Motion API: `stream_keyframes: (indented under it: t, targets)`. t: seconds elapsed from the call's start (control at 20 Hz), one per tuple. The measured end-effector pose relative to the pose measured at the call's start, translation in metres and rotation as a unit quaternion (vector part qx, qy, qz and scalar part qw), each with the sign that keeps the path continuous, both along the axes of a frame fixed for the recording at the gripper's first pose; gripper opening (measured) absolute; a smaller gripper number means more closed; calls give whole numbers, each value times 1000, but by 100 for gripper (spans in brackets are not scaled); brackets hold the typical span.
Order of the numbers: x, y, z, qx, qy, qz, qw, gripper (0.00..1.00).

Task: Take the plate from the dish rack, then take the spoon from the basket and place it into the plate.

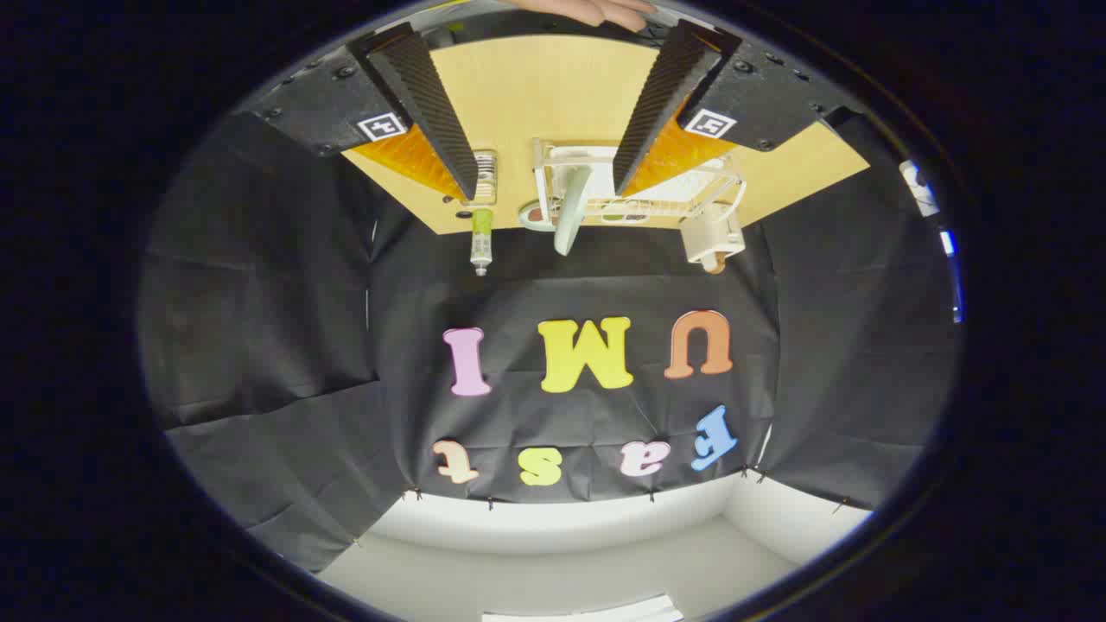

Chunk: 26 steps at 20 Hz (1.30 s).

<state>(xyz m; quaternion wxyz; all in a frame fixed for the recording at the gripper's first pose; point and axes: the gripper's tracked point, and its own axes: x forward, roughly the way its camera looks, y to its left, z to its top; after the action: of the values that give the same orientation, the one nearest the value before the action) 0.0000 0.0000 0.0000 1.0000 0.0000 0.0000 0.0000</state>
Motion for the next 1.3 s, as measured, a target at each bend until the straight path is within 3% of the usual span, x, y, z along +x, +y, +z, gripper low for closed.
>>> stream_keyframes:
  t: [0.8, 1.05, 1.3]
  targets:
    - [24, -12, -18, 8, 35, 11, 999, 100]
    - [81, -4, 7, -4, 68, 18, 998, 100]
    - [180, 10, 35, -50, 131, 8, 990, 100]
